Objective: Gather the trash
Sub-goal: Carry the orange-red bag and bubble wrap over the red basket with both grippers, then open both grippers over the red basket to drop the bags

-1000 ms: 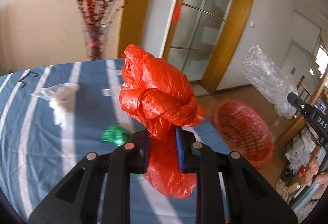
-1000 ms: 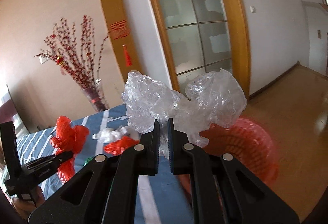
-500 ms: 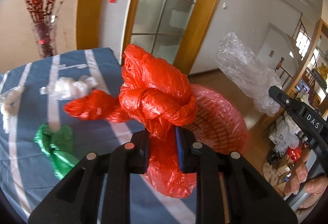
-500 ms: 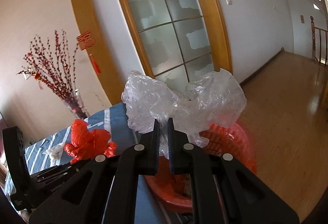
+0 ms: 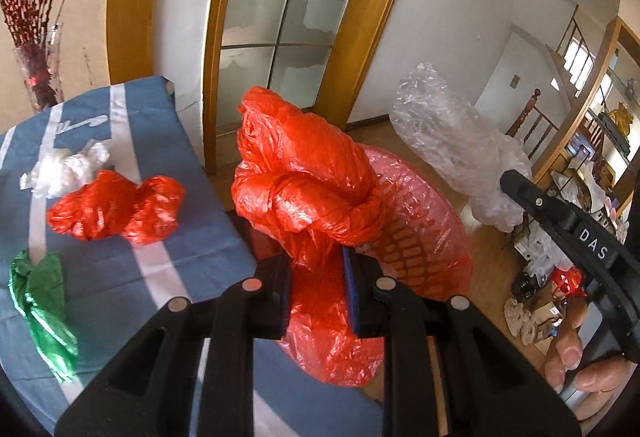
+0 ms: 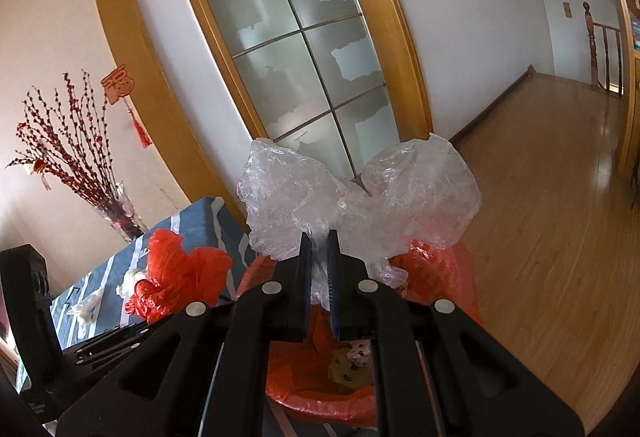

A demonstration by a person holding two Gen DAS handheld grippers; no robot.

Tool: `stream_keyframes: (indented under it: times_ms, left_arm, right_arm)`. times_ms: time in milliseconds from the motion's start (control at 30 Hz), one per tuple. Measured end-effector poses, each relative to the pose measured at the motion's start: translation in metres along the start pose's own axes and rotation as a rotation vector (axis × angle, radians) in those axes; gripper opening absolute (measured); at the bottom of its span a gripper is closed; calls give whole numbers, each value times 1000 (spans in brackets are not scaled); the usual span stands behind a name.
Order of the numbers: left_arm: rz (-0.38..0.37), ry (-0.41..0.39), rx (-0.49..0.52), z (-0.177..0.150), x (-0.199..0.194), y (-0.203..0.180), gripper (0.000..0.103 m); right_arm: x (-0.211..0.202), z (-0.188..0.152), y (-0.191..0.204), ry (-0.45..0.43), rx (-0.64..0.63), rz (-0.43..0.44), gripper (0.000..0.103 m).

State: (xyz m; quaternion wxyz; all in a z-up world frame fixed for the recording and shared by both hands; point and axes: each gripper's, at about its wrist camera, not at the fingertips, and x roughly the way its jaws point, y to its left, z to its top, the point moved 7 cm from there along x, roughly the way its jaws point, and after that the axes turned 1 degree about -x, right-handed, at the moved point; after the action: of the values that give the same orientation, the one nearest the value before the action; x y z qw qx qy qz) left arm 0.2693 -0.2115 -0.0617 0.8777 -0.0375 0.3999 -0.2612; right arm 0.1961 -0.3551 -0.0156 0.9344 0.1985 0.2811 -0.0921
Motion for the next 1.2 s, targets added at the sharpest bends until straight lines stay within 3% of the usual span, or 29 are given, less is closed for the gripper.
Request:
stream_keyframes:
  times_ms: [400, 967, 1033, 1067, 1200]
  left_arm:
    - [-22, 35, 29, 3, 34, -21, 22]
    - [-41, 66, 25, 1, 52, -19, 22]
    - [-41, 68, 22, 1, 54, -20, 27]
    - [-40, 69, 21, 1, 55, -21, 32]
    - [-27, 80, 9, -2, 59, -13, 44]
  right_arm:
    - [21, -1, -12, 17, 11, -33, 8]
    - [35, -6, -15, 38, 38, -34, 8]
    - [36, -6, -16, 43, 45, -26, 9]
    - [36, -6, -17, 43, 51, -23, 11]
    - [37, -9, -20, 53, 92, 1, 46]
